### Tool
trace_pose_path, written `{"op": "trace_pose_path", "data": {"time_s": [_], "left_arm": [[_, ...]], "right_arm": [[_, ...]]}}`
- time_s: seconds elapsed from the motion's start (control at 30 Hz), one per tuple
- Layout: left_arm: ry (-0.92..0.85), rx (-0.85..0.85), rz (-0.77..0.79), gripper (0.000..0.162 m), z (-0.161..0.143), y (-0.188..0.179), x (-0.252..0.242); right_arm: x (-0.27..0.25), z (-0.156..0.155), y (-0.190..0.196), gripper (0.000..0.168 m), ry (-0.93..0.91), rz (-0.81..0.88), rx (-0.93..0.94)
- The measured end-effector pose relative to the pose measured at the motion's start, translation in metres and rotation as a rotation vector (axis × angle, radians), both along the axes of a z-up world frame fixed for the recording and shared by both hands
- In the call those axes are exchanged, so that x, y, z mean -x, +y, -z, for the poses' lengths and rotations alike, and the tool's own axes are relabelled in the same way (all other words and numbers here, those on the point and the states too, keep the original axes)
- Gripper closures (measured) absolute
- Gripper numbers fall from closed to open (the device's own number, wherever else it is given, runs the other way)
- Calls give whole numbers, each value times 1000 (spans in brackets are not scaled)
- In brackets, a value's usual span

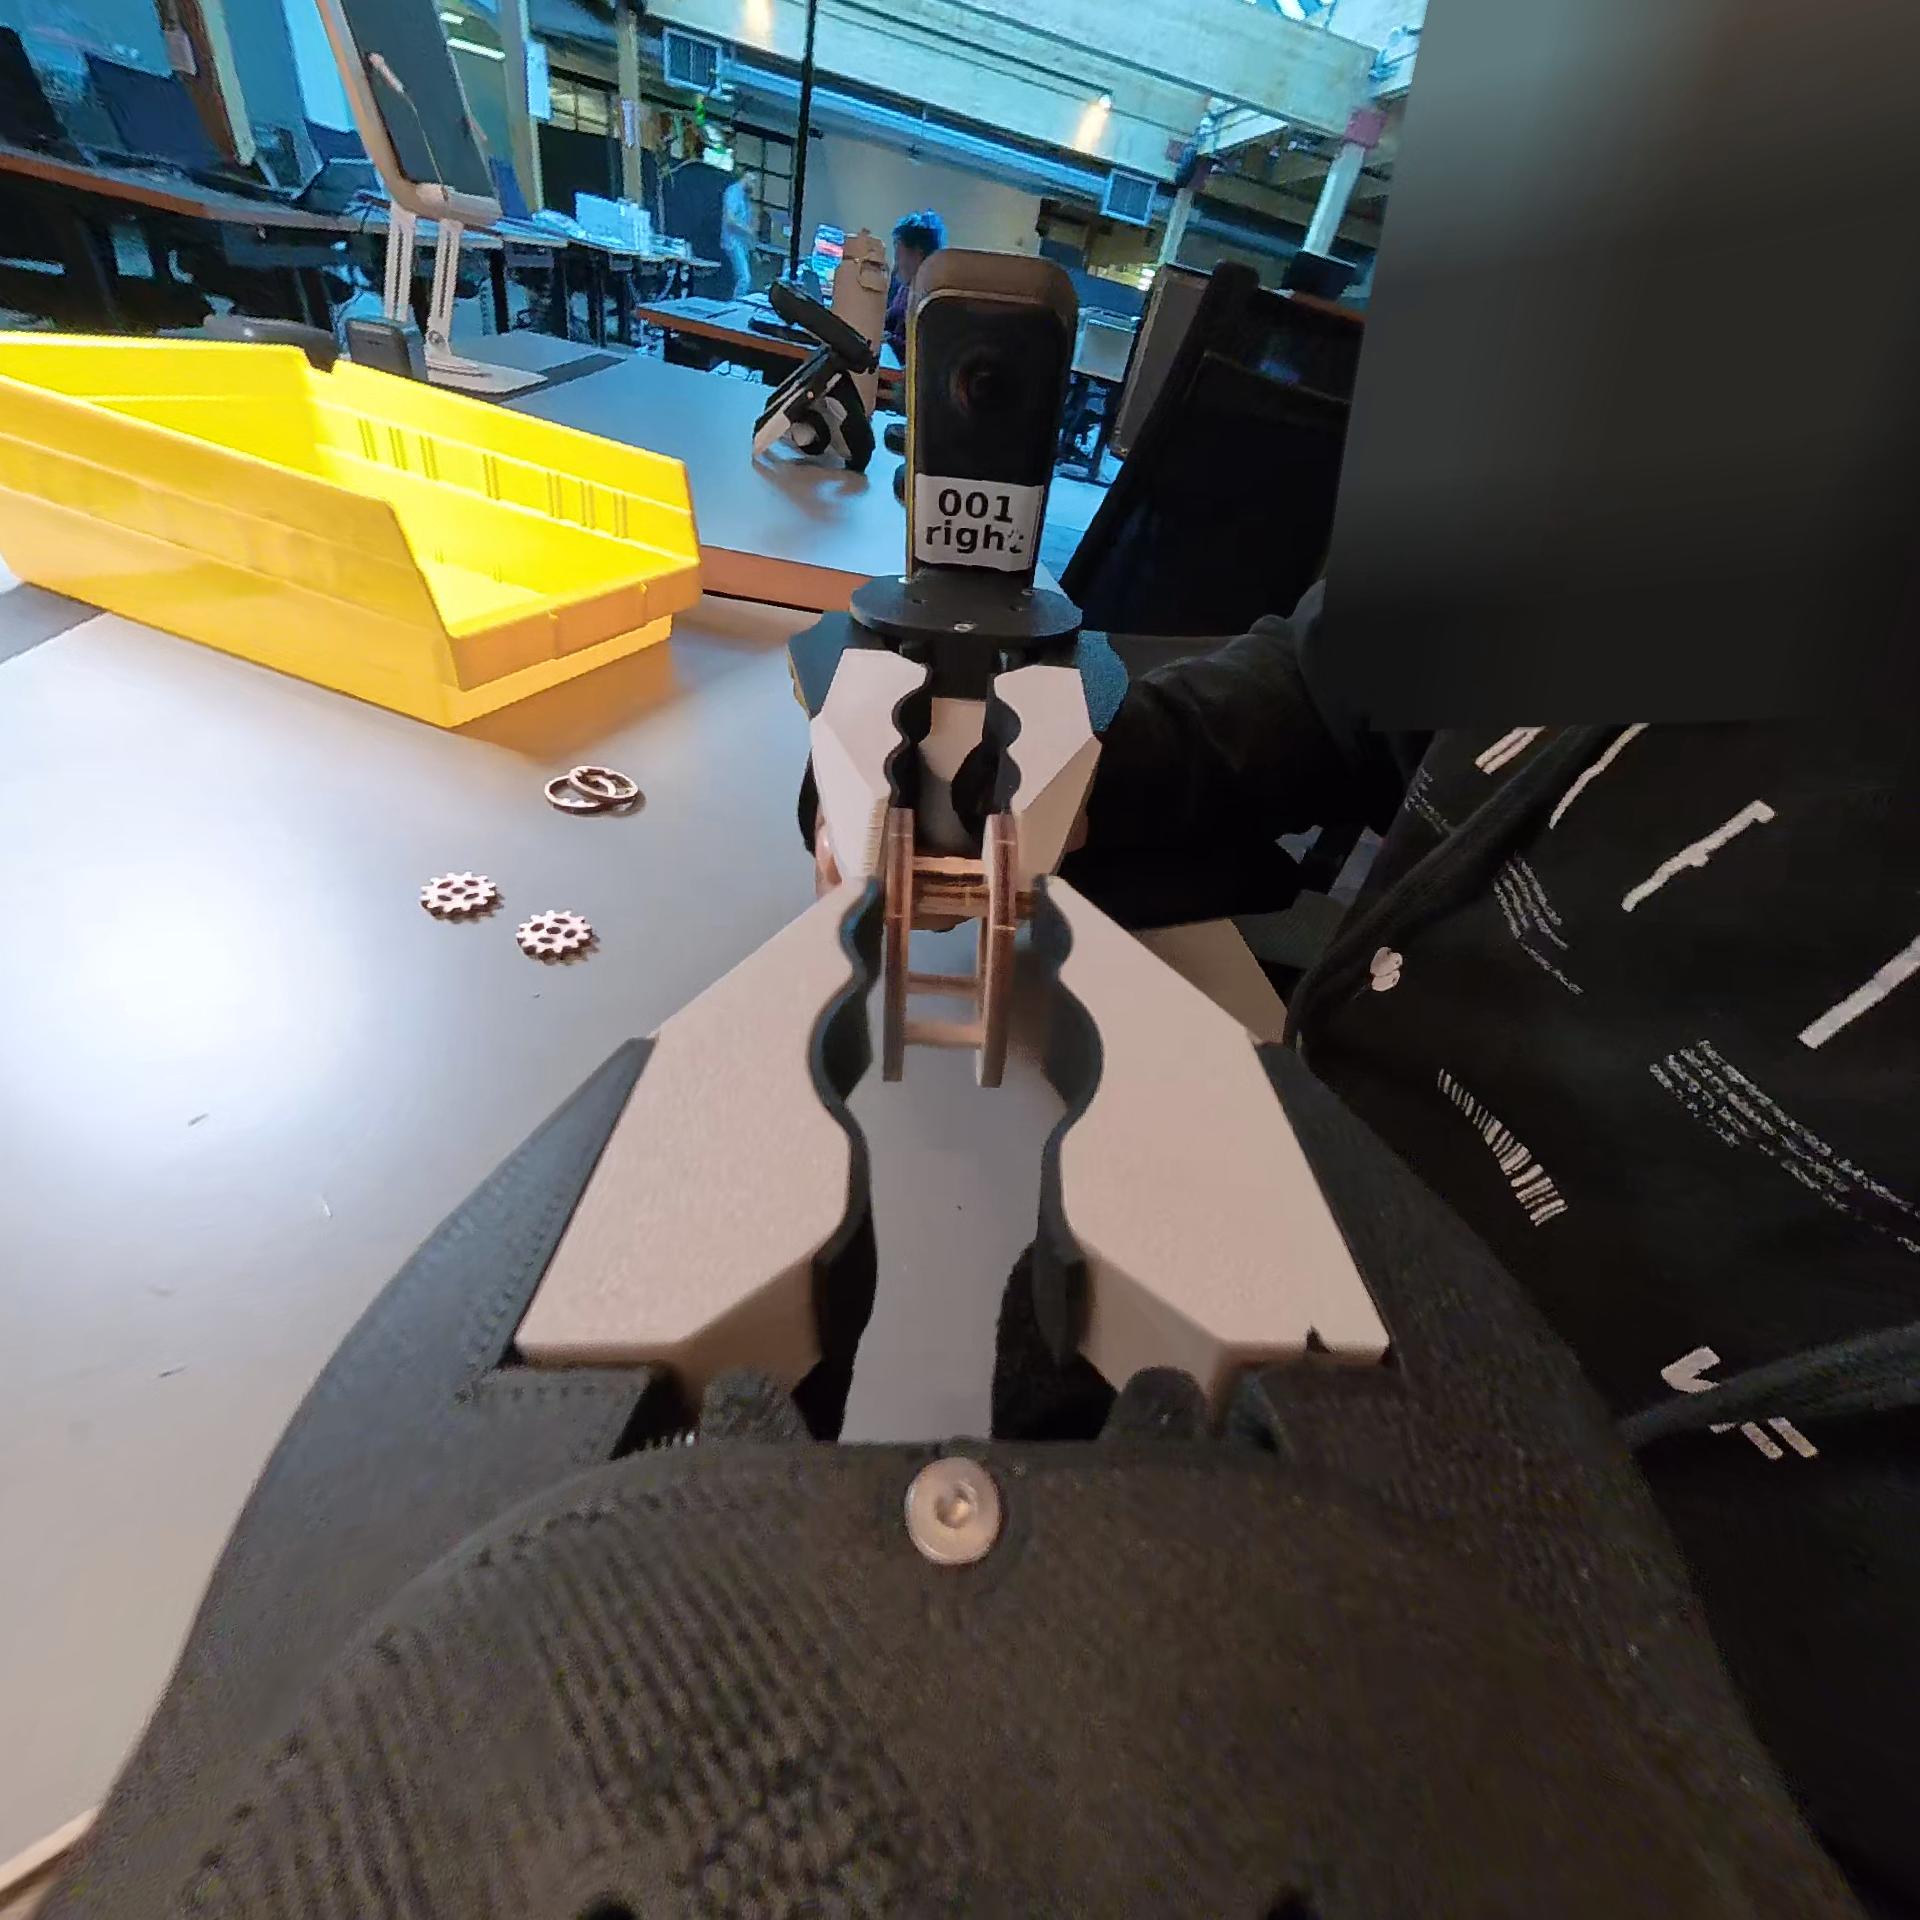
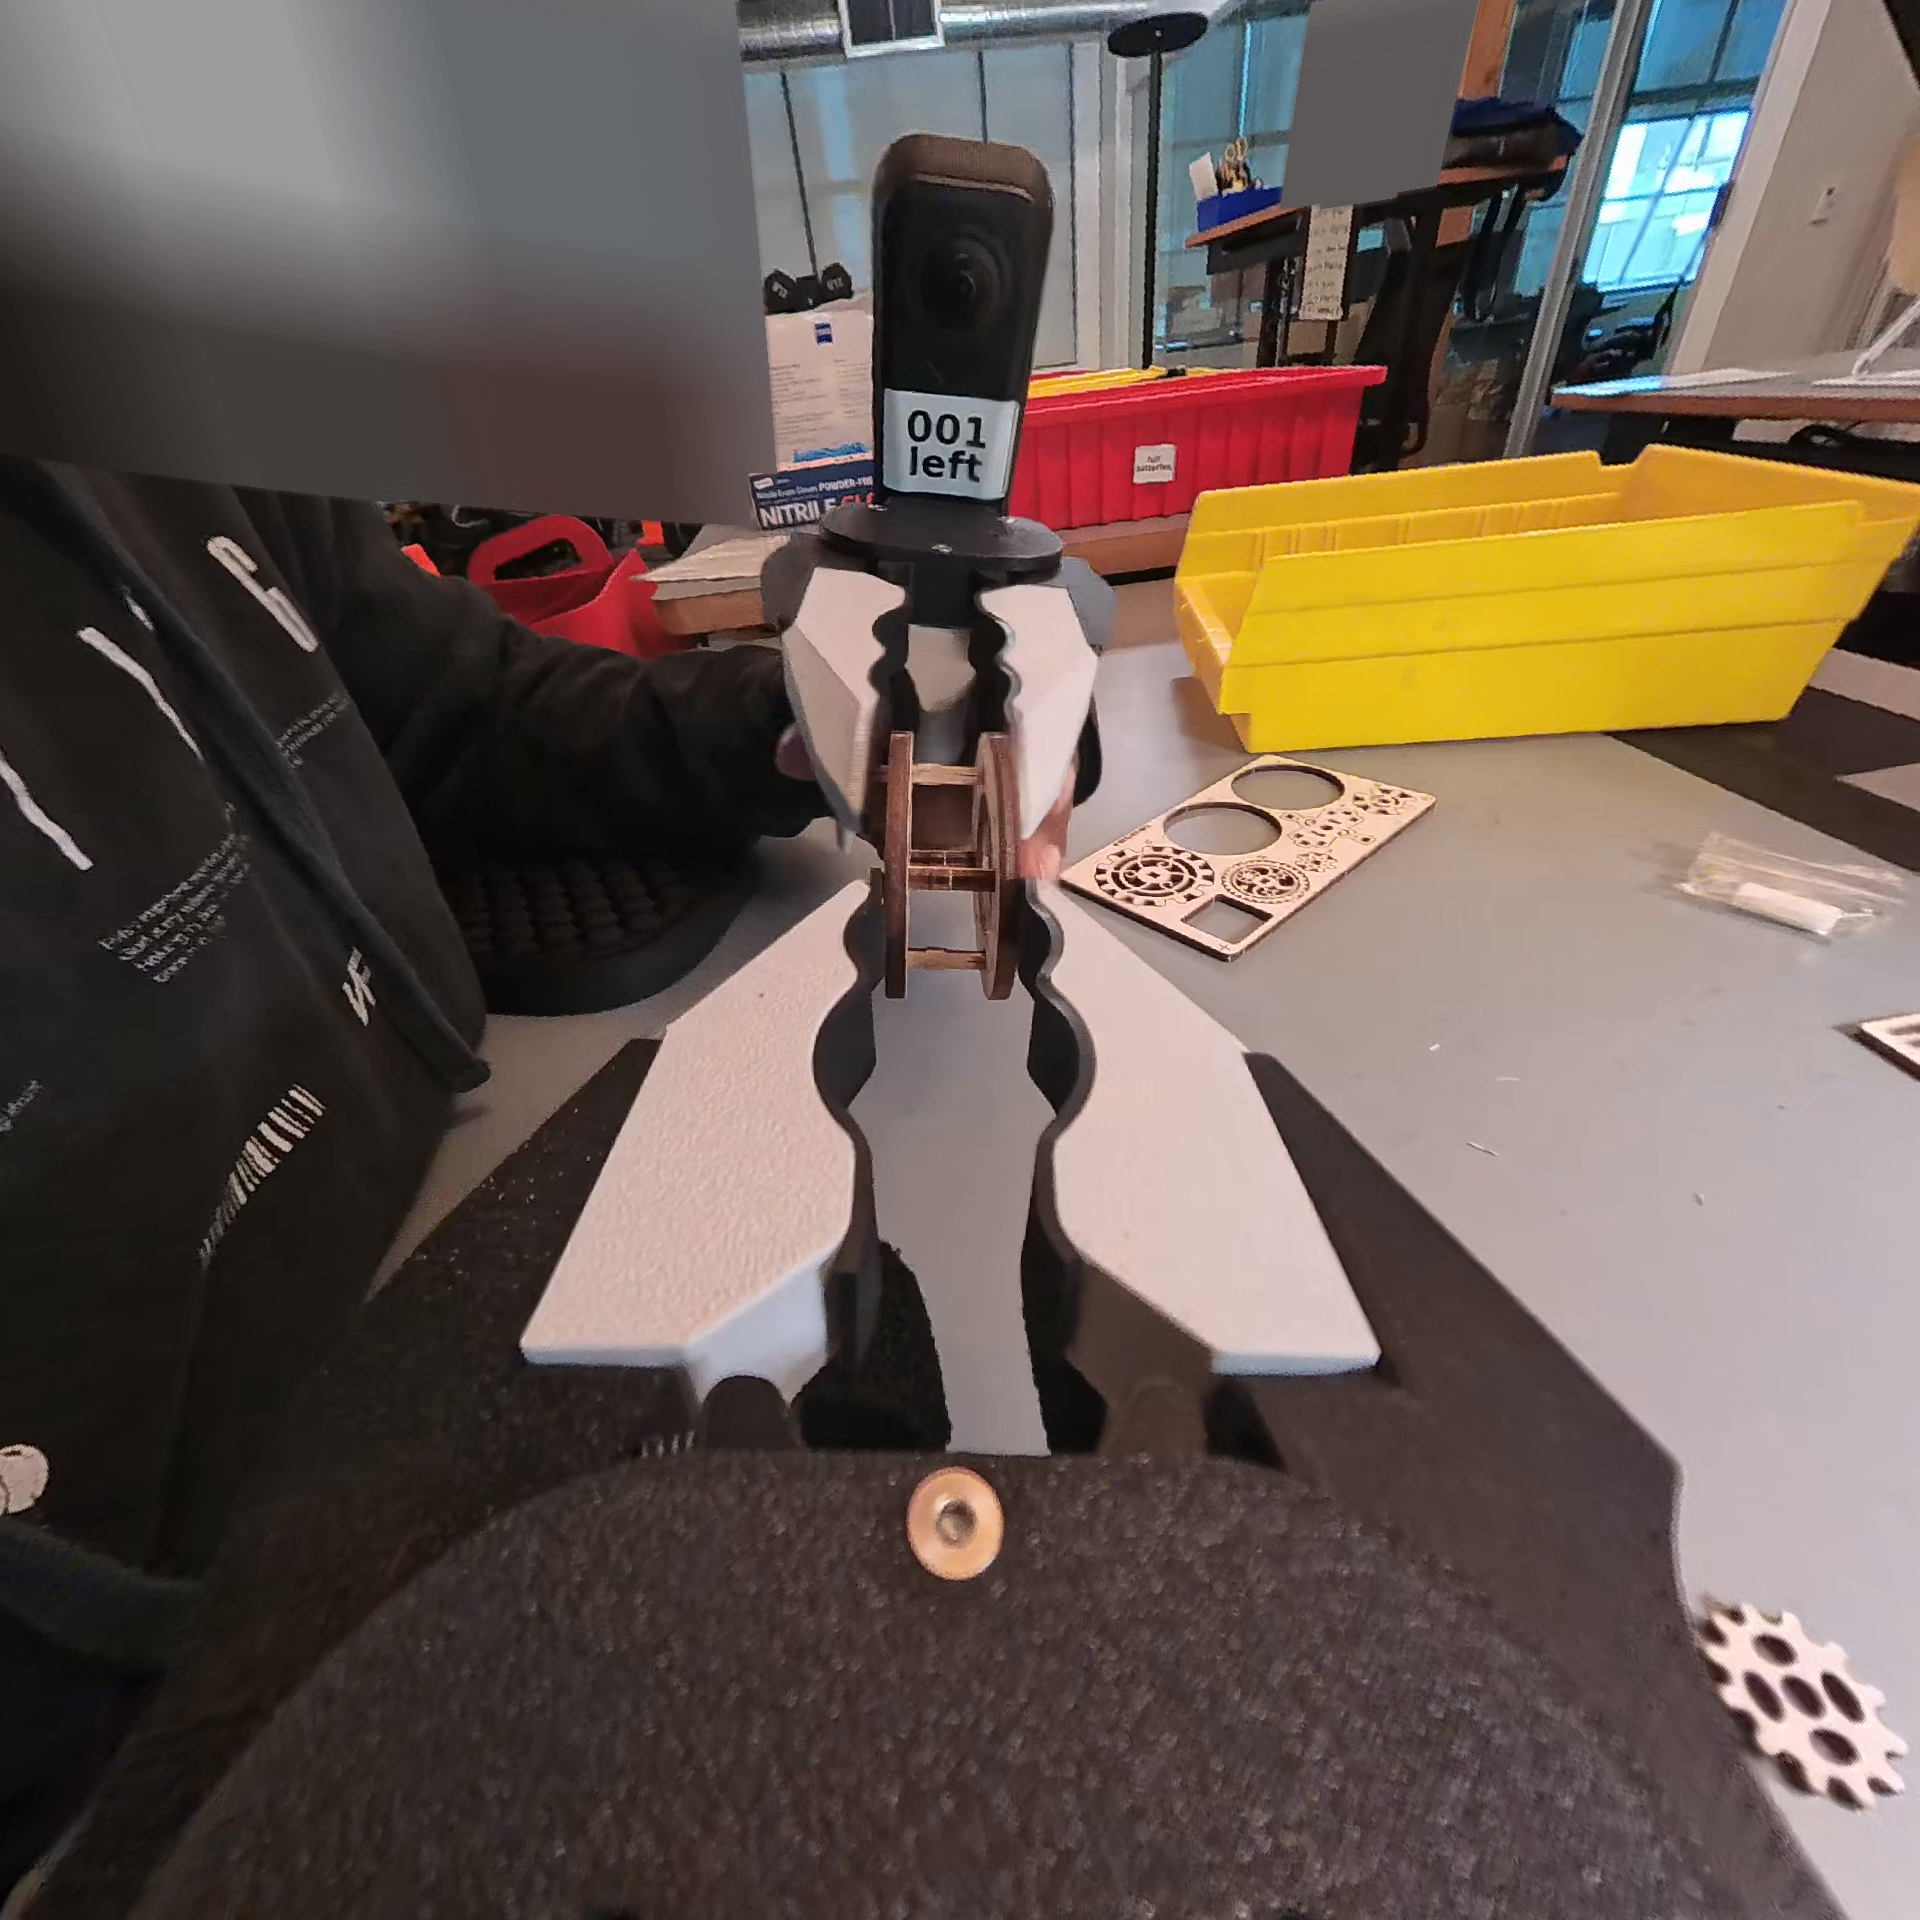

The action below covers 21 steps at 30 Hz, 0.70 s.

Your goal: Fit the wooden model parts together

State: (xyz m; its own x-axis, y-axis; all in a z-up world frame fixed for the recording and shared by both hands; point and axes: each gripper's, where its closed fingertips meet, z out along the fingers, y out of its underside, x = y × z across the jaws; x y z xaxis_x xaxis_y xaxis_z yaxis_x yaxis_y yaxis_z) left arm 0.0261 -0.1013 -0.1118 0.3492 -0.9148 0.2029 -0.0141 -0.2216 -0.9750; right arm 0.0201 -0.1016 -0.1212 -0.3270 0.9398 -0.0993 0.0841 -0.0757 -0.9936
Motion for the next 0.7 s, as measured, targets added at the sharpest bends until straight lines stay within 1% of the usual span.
{"op": "trace_pose_path", "data": {"time_s": [0.03,0.27,0.7], "left_arm": [[5,-14,1,138,-1,-1,0],[49,-81,15,139,-3,-6,-3],[26,-22,30,139,-2,-5,-3]], "right_arm": [[0,-1,-1,146,7,0,-9],[-3,-4,-5,146,48,6,-96],[-3,-2,-5,146,30,-9,-31]]}}
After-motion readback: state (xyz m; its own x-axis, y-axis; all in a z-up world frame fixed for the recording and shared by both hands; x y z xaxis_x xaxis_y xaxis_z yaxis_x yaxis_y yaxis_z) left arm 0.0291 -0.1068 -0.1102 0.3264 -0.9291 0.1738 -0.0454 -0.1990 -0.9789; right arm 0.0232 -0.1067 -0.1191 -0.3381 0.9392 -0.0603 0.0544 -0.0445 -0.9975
